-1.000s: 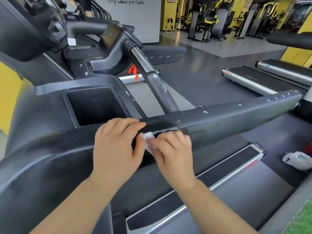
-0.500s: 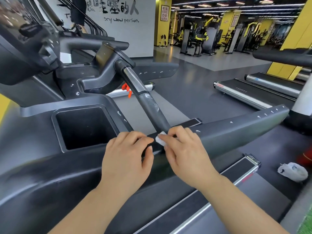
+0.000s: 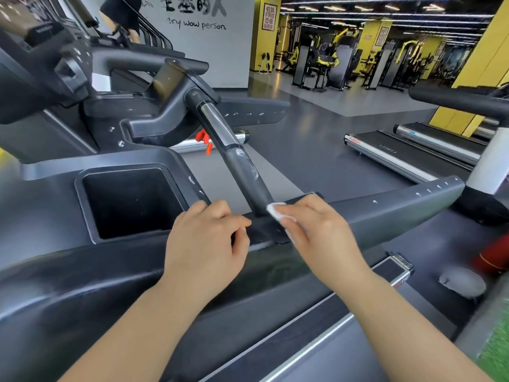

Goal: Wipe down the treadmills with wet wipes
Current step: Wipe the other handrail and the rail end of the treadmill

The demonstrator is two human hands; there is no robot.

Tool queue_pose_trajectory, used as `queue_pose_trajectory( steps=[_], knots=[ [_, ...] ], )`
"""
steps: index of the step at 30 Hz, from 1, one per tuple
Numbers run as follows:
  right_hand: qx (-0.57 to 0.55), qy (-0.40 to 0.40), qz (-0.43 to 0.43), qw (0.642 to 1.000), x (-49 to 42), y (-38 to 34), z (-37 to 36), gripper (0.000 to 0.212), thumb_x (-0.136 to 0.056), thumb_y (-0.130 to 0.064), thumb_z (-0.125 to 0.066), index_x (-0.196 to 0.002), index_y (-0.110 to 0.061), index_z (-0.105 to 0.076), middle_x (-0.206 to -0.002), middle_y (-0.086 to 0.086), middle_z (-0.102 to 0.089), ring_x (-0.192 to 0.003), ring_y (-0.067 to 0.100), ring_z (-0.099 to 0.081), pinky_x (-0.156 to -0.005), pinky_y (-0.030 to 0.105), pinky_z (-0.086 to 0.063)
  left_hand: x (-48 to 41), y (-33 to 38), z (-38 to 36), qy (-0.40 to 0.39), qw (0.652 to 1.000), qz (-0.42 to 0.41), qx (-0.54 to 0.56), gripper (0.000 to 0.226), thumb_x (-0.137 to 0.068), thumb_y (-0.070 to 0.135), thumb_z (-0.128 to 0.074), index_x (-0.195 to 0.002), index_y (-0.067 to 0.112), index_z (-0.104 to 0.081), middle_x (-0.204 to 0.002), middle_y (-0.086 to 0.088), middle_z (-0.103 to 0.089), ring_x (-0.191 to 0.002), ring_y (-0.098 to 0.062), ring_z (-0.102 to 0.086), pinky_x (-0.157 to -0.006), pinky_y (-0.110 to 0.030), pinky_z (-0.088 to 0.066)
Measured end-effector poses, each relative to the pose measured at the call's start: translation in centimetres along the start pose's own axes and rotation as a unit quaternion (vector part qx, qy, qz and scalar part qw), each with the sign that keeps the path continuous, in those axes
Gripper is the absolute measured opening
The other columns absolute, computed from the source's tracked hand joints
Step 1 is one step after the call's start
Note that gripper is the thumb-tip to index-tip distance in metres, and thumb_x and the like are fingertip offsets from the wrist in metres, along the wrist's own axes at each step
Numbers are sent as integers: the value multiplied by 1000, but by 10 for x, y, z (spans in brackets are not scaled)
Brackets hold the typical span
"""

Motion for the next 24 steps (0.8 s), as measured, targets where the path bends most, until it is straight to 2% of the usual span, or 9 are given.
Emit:
queue_pose_trajectory(
  steps=[3, 6, 9, 11, 13, 15, 18, 21, 24],
  knots=[
    [47, -19, 58, 997, 1, -16, -18, 26, -82, -8, -56, -99, -14, -74, -71, 5, -51, -54, 24, -48, -55, 28, -40, 0, -1, -1, 11, 1000, 12, 9, 39, -81, 32, -38, -82, 28, -77, -65, 9, -53, -58, -20, -47, -56, -30, -46],
    [105, -62, 91, 988, 3, -9, -14, 37, -73, 4, -52, -99, -12, -72, -73, 6, -50, -55, 23, -46, -57, 27, -34, 2, 0, 0, 19, 999, 24, 22, 39, -79, 33, -39, -80, 27, -77, -65, 9, -54, -58, -19, -47, -56, -31, -47],
    [144, -76, 59, 985, 3, 14, 0, 50, -54, 18, -70, -93, -12, -74, -70, 6, -51, -51, 20, -40, -57, 23, -32, -1, 1, 1, 22, 999, 38, 17, 39, -78, 34, -39, -76, 28, -77, -64, 9, -55, -58, -19, -48, -55, -33, -48],
    [116, -56, 3, 992, 1, 19, 9, 41, -61, 14, -71, -92, -13, -75, -69, 7, -53, -46, 24, -45, -50, 23, -43, 0, 1, 0, 23, 999, 41, 14, 39, -78, 34, -38, -75, 28, -77, -64, 9, -55, -58, -20, -47, -54, -32, -48],
    [75, -11, -7, 997, -5, 5, 8, 26, -76, 1, -62, -93, -15, -75, -69, 8, -54, -49, 29, -51, -48, 31, -49, 1, 1, 0, 21, 999, 40, 17, 39, -78, 34, -38, -75, 28, -77, -64, 8, -55, -58, -20, -47, -54, -33, -49],
    [87, 2, 15, 996, -7, -15, -7, 24, -77, -7, -58, -89, -20, -74, -69, 5, -54, -55, 29, -53, -55, 31, -46, 0, 1, 0, 21, 999, 36, 16, 39, -77, 35, -38, -75, 29, -77, -63, 8, -54, -58, -19, -46, -54, -33, -48],
    [147, 9, 66, 987, -1, -27, -23, 31, -78, -15, -47, -91, -24, -74, -70, 0, -52, -59, 23, -52, -62, 27, -32, 1, 1, 0, 22, 999, 29, 17, 39, -78, 35, -38, -76, 29, -77, -63, 8, -53, -58, -19, -45, -54, -32, -47],
    [187, 5, 59, 981, 3, 0, -14, 35, -75, -9, -47, -92, -23, -74, -69, 2, -50, -58, 25, -50, -62, 26, -27, 2, -1, 1, 28, 999, 33, 30, 40, -78, 34, -38, -77, 27, -77, -64, 9, -56, -57, -19, -48, -55, -31, -48],
    [249, -1, -31, 968, -1, 34, 4, 43, -58, 10, -70, -85, -23, -74, -66, 4, -48, -52, 27, -48, -57, 27, -27, 2, -1, 1, 33, 998, 36, 29, 41, -78, 33, -37, -76, 27, -77, -64, 10, -57, -56, -18, -47, -55, -29, -47]
  ],
)
Point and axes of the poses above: each hand's wrist, its own x-axis away from the middle knuckle, its own z-axis out of the back of the hand, y = z × x, the point moved 4 cm from there along -x, towards the middle knuckle
